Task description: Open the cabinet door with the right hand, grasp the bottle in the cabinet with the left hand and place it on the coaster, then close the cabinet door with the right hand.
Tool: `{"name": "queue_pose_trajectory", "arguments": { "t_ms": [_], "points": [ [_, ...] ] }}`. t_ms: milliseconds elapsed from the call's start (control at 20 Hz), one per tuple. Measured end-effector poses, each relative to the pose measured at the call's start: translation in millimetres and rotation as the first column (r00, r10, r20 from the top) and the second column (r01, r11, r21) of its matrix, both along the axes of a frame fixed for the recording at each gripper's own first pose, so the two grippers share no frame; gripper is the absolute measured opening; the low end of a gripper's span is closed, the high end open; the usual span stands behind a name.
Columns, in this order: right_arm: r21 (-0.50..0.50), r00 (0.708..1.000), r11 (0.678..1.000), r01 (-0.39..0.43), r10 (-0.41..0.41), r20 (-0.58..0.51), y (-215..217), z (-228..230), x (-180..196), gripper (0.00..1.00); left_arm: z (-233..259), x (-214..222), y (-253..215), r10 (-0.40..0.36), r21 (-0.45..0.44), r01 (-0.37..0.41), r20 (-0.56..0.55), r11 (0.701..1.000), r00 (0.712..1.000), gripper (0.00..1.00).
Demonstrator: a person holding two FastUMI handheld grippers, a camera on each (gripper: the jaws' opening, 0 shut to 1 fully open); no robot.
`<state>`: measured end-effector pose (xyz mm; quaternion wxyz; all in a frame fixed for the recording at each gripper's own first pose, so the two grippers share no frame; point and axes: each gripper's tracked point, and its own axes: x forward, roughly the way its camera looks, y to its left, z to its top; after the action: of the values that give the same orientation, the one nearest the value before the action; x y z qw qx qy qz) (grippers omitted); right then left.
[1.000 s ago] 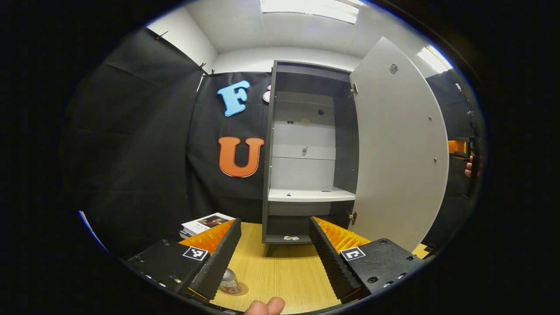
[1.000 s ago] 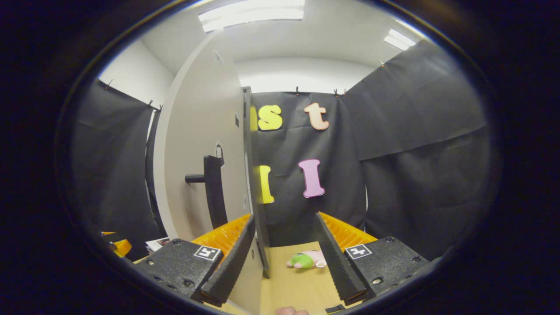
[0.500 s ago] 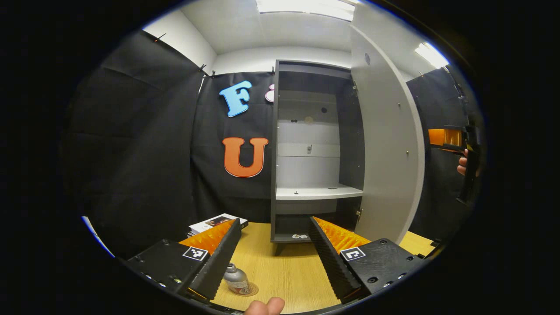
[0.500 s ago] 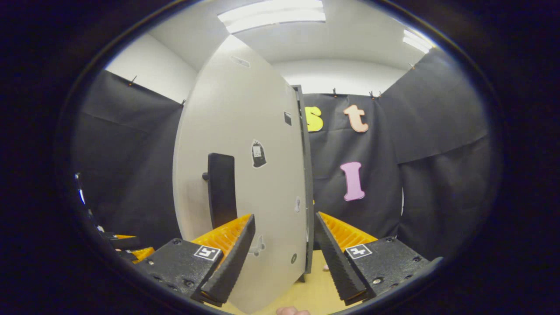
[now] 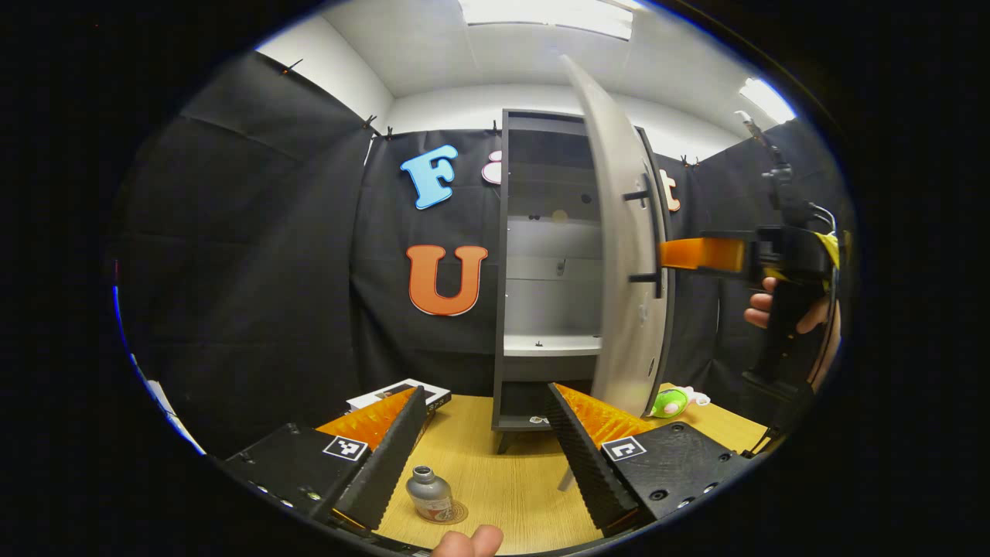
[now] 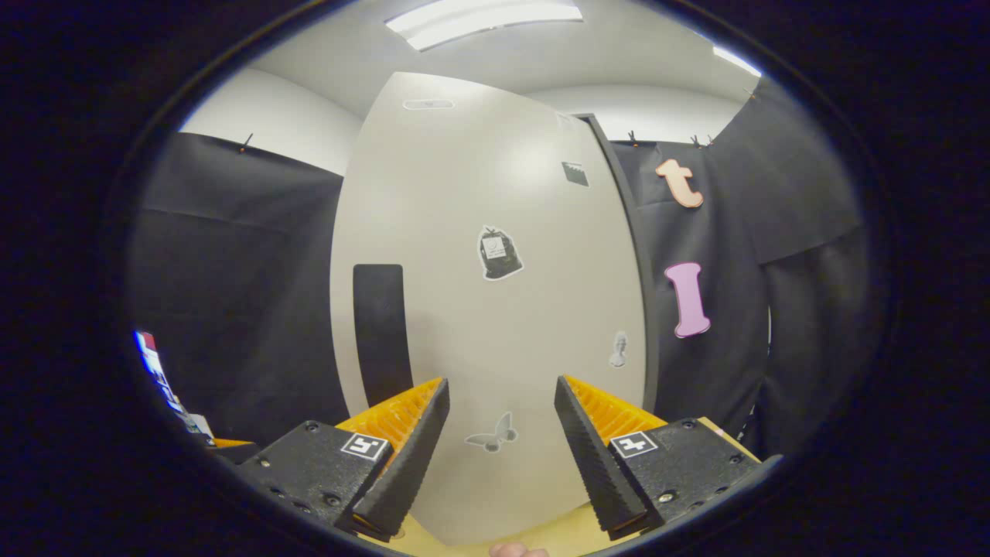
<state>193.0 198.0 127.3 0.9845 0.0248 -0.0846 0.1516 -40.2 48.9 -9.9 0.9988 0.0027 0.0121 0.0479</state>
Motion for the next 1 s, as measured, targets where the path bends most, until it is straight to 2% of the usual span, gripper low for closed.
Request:
{"name": "queue_pose_trajectory", "arguments": {
  "t_ms": [250, 400, 600, 800, 1000],
  "points": [
    [-0.019, 1.0, 1.0, 0.001, -0.001, 0.0, 22.6, 0.5, 46.8, 0.9, -5.5, 2.9, 0.2, 0.012, -0.013, -0.012, -0.008, 1.0, 1.0, 0.94],
    [-0.03, 1.0, 0.999, 0.019, -0.018, 0.006, 10.8, 3.2, 47.3, 0.9, -6.7, 1.6, 0.7, 0.018, -0.02, -0.018, -0.011, 1.0, 1.0, 0.94],
    [-0.054, 0.999, 0.998, 0.039, -0.037, 0.031, -19.6, -2.9, 12.4, 0.9, -5.2, 0.8, -4.2, 0.016, -0.021, -0.016, -0.008, 1.0, 1.0, 0.94],
    [-0.093, 0.994, 0.99, 0.107, -0.104, 0.043, -64.3, -29.6, -48.8, 0.9, 2.6, -1.7, -9.8, 0.018, -0.008, -0.018, 0.011, 1.0, 1.0, 0.94],
    [-0.124, 0.986, 0.978, 0.168, -0.166, 0.025, -102.7, -64.2, -107.1, 0.9, 4.2, 1.2, -24.5, -0.001, -0.035, 0.002, 0.022, 0.999, 1.0, 0.94]
  ]
}}
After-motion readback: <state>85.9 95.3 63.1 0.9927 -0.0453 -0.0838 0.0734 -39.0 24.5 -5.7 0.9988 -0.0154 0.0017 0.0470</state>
